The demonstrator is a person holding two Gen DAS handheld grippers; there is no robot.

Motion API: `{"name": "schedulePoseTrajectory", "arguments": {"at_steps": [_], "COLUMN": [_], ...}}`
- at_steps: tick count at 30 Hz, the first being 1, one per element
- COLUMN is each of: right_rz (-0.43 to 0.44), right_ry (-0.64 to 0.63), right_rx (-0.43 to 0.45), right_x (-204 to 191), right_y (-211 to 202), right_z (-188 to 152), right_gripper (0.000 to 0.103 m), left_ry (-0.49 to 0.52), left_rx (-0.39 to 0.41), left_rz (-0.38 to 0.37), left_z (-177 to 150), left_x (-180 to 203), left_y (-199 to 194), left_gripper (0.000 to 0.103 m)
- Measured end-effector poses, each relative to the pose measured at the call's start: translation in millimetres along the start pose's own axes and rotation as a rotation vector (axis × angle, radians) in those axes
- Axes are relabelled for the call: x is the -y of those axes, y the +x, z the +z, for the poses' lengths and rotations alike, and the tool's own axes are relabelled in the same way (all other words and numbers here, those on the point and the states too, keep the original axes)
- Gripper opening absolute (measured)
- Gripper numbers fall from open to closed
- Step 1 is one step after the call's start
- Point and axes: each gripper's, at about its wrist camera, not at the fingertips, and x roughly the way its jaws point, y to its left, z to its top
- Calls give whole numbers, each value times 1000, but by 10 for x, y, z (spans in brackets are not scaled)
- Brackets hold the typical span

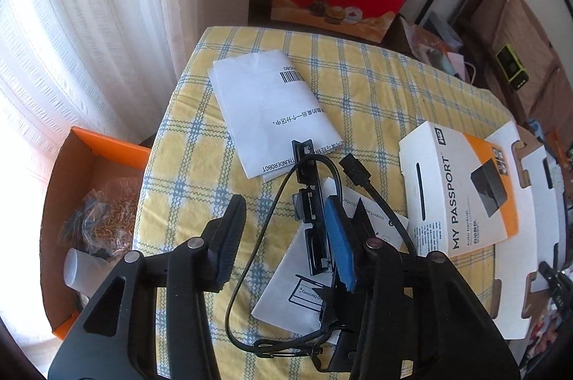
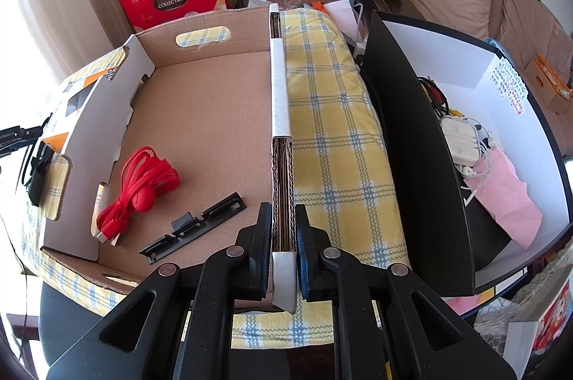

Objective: Organize objects
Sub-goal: 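Grasp the black USB cable with the left gripper and lift it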

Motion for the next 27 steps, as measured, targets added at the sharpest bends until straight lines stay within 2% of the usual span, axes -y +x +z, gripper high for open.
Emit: {"name": "schedulePoseTrajectory", "arguments": {"at_steps": [2,10,15,21,27], "right_rz": [0,0,-1,-1,-2], "right_ry": [0,-1,-1,-1,-2], "right_rx": [0,0,0,0,-1], "right_x": [0,1,3,5,10], "right_y": [0,-2,-3,-3,-3], "right_z": [1,0,-2,-7,-13], "right_gripper": [11,11,11,12,12], "left_ry": [7,14,14,34,55], "left_rx": [-9,-23,-10,40,105], "left_rz": [7,24,29,74,85], "left_z": [10,28,34,-2,-80], "left_x": [31,102,105,101,148], "left_y": [40,151,135,13,-224], "left_gripper": [37,36,14,9,8]}}
